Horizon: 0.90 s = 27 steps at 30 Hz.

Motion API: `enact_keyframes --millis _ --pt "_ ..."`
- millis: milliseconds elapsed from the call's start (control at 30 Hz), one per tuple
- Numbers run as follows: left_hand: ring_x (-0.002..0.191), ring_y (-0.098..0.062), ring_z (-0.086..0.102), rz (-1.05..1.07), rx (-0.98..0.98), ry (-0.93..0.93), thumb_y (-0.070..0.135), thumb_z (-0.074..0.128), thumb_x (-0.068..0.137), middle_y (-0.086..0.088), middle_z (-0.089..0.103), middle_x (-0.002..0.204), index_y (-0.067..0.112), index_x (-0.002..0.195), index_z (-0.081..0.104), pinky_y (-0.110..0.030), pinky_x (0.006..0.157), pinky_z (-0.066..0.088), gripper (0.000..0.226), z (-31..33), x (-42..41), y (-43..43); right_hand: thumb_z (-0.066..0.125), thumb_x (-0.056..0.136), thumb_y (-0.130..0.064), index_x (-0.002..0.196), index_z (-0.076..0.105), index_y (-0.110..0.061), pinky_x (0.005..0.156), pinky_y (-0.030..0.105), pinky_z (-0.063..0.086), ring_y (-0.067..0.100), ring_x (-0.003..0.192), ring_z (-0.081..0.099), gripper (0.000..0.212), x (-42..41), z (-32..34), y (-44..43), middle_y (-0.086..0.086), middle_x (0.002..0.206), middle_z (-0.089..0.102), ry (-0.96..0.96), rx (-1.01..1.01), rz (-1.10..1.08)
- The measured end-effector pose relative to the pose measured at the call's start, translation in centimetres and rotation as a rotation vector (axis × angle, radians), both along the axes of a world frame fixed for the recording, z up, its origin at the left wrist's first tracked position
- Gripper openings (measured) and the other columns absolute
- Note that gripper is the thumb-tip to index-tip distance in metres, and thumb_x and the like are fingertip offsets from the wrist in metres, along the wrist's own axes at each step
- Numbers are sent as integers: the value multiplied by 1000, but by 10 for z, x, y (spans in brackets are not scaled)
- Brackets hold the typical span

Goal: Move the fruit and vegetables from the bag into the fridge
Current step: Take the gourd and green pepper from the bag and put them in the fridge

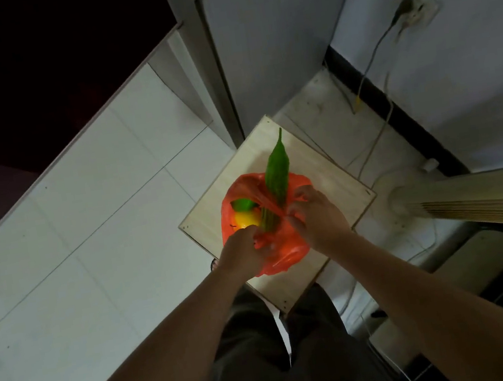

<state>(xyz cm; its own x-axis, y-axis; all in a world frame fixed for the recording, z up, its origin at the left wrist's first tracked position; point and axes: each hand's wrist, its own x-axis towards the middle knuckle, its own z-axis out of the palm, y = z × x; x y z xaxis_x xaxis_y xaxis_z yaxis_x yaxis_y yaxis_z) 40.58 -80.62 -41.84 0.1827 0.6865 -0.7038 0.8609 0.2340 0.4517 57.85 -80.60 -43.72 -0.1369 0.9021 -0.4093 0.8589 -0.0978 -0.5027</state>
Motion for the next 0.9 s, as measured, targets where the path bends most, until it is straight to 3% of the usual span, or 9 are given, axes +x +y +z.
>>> enact_keyframes --millis 133,300,467,633,767,900 --pt "95 -20 61 63 154 -10 27 57 90 -3 67 105 14 105 64 -29 78 45 21 15 -17 15 51 91 -18 92 59 -9 68 25 40 15 83 52 12 7 13 -5 6 107 53 110 90 -63" --pt "89 -16 62 168 283 -80 18 58 88 6 64 95 18 98 63 -29 79 48 10 40 -25 51 47 94 -17 92 55 -12 59 12 30 7 70 47 10 14 34 -12 0 93 52 154 121 -234" --pt "97 -15 56 135 340 -139 14 52 90 -2 62 107 14 103 61 -24 78 39 16 47 -9 74 46 96 -22 89 54 -16 62 12 39 9 74 56 12 11 38 -27 1 85 60 208 78 -414" --pt "107 -23 51 -13 308 -31 17 53 90 -12 52 120 7 105 59 -24 77 35 19 32 -2 70 46 95 -27 84 50 -20 54 13 37 4 63 53 14 3 25 -30 -4 75 58 123 41 -460" --pt "110 -23 53 -160 227 0 18 57 86 -10 52 122 11 108 60 -25 80 40 23 18 -12 70 52 91 -26 98 53 -15 71 25 47 10 82 53 13 4 17 -27 -1 95 56 -31 153 -479" --pt "114 -22 49 -266 297 -16 27 62 83 -4 48 127 14 115 57 -27 81 42 35 15 -7 85 59 86 -30 120 49 -15 92 36 45 23 114 48 39 8 19 -5 7 125 51 -103 229 -343"
